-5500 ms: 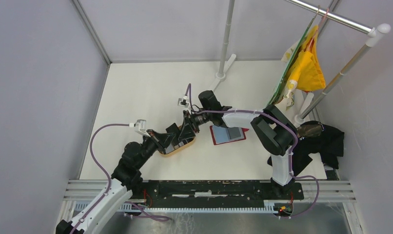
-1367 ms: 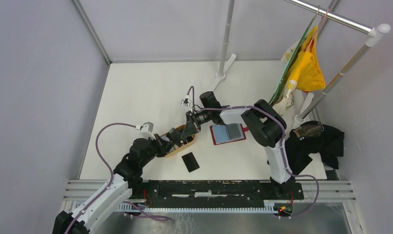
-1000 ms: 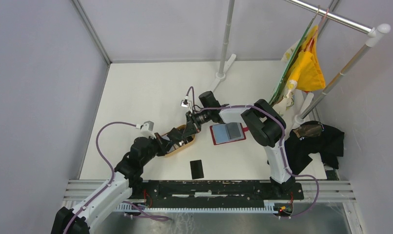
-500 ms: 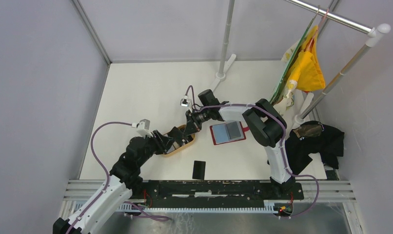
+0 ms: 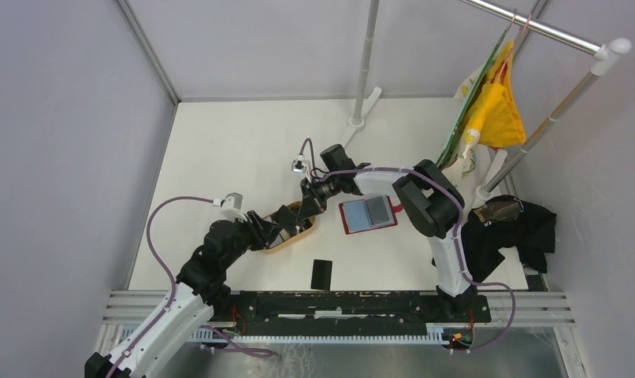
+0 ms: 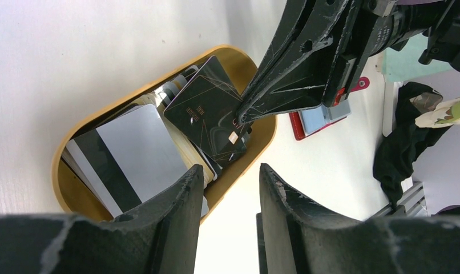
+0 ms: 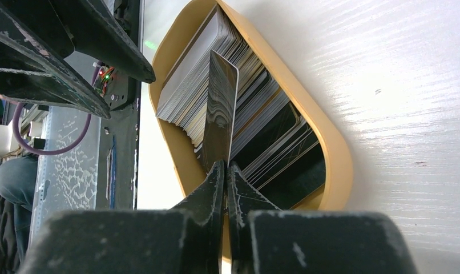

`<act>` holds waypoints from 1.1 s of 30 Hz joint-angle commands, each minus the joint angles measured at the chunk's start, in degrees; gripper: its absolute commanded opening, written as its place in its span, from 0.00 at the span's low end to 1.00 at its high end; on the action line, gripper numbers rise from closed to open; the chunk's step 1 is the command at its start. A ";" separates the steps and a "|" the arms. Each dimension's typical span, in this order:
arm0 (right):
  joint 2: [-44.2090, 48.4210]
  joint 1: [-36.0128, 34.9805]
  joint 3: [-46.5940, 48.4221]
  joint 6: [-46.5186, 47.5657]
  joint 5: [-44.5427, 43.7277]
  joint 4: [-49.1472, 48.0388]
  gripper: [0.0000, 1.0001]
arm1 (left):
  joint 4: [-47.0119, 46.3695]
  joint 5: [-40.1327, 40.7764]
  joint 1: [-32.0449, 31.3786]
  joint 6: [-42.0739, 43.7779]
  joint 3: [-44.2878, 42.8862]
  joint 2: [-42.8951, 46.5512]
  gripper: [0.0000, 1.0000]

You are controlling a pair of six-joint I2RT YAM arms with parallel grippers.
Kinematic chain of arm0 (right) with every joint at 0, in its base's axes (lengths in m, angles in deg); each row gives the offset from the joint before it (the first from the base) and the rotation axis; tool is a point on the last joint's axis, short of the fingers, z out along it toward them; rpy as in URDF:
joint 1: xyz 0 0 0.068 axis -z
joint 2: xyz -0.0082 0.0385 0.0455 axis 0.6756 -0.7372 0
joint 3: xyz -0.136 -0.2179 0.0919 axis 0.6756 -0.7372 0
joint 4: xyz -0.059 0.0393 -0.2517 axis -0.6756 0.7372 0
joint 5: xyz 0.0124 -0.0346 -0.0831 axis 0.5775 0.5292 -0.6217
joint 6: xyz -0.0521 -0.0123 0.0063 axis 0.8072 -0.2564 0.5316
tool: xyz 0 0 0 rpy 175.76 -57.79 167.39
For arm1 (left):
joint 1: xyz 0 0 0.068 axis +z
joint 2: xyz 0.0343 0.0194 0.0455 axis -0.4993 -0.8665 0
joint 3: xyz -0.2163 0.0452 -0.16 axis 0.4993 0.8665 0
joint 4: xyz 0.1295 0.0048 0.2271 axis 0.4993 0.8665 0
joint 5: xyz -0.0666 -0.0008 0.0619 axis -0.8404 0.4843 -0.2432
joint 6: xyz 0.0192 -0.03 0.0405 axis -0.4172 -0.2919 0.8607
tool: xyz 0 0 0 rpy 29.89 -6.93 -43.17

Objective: Put the credit cards into the card holder
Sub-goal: Place the credit card in the storage box.

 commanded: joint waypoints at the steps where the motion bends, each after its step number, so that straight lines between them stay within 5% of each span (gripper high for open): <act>1: 2.28 0.64 0.60 2.90 -3.15 1.43 0.07 | -0.90 -0.96 0.00 -2.54 -3.36 0.40 0.47; 17: 4.42 0.92 -0.79 0.15 -0.54 -1.63 0.00 | -0.90 -6.20 0.03 -3.87 -4.84 0.67 0.54; 28: 4.33 0.95 1.64 6.55 -5.81 4.42 0.04 | 1.25 -5.77 0.03 -4.26 -6.17 1.09 0.62; 33: 4.45 0.93 2.50 7.98 -7.62 6.18 0.15 | 4.02 -4.78 -0.02 -3.52 -8.26 -0.28 0.62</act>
